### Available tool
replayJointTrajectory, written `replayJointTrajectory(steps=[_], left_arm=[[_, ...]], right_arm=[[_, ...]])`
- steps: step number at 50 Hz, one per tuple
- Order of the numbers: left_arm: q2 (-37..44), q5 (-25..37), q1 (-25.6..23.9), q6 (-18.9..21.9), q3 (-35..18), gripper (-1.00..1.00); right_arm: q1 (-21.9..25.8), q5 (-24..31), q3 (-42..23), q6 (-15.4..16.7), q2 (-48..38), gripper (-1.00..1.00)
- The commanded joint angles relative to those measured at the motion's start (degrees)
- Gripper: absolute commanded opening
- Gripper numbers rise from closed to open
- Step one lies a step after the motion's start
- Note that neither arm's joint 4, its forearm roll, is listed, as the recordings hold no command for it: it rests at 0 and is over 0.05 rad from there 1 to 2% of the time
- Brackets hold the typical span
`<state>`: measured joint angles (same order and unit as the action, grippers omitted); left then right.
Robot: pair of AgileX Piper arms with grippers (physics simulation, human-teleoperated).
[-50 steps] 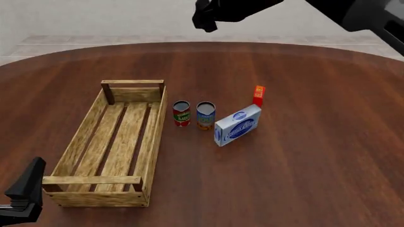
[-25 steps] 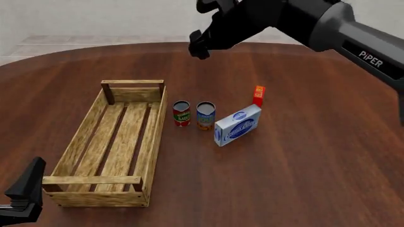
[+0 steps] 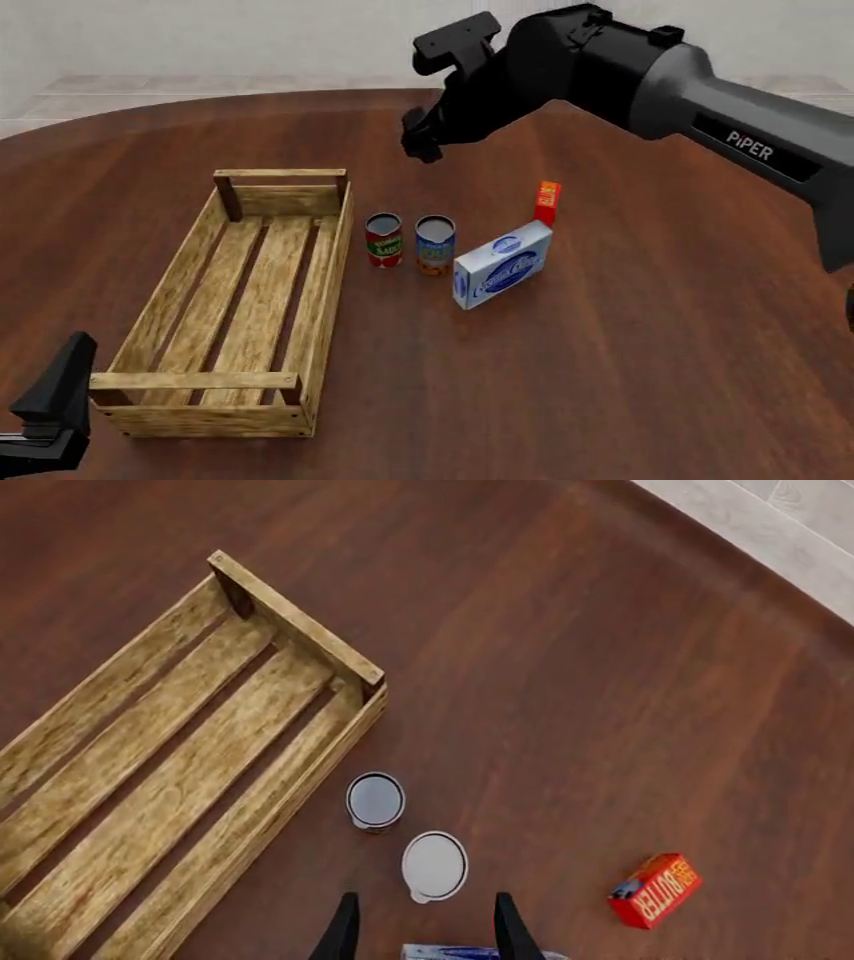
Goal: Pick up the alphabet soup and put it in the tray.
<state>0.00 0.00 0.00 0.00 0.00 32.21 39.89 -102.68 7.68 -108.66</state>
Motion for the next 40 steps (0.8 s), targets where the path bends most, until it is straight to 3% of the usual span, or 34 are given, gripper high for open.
replayJointTrajectory(steps=[1,40], left_arm=[[0.0,0.0,0.0,0.0,0.0,1.00],[0.0,0.0,0.0,0.0,0.0,1.00]], right_arm=[[-0.3,-0.7,0.7,0.2,-0.9,1.00],[-1.4,-3.5,3.0,2.3,-5.9,1.00]])
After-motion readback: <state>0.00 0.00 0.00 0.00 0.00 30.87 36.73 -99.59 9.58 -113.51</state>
